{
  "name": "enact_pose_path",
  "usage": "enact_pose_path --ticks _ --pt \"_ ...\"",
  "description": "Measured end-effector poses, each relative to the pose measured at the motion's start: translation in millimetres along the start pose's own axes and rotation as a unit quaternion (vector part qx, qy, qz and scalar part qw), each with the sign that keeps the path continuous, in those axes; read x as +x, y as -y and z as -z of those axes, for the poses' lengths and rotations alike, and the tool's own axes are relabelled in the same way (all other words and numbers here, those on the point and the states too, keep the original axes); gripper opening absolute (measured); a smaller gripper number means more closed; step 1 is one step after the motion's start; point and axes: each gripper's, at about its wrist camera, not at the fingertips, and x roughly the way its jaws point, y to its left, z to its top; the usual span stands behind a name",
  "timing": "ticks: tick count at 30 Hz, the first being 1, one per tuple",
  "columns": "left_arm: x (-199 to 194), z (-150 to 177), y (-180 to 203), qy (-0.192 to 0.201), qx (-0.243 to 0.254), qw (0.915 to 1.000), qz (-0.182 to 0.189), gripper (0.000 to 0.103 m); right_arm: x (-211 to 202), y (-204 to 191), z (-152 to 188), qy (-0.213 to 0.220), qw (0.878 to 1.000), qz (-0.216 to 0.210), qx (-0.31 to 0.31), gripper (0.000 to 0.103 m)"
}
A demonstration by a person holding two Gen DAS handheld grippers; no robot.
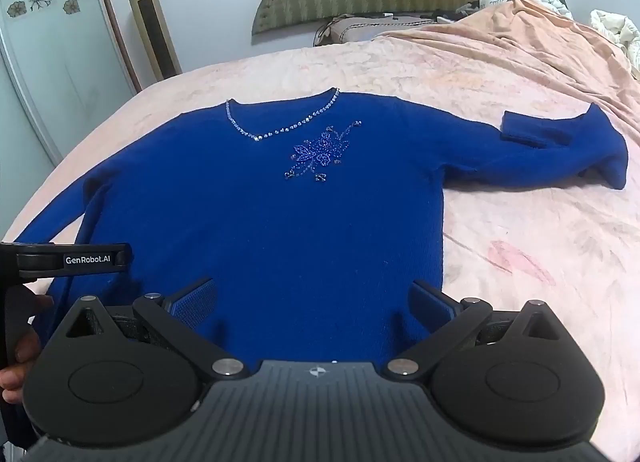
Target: Fold small clothes
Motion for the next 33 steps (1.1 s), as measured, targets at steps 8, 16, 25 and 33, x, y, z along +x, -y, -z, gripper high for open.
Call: enact_pose_path --ticks 8,16,25,33 --pt "-5.2 -2.6 18.9 0.003 0.019 0.9995 0.026 0.103 -3.9 4.7 0.1 0.003 1.0 0.005 0.004 0.103" --pt "-10.7 -9.3 47.5 0.023 0.056 0.9978 0.028 0.103 -6.5 15.0 -2.7 0.01 1.0 0.022 0.012 0.103" --pt "-11.1 -7.0 74.8 0.029 0.094 0.9946 0.034 0.103 -6.9 32.0 -3.3 0.03 0.999 0.042 0.016 0.103" --pt "-10.9 -5.5 75.9 0.035 0.099 0.9937 0.04 0.103 -7.1 37.1 -8.7 0.04 0.997 0.064 -0.032 0.103"
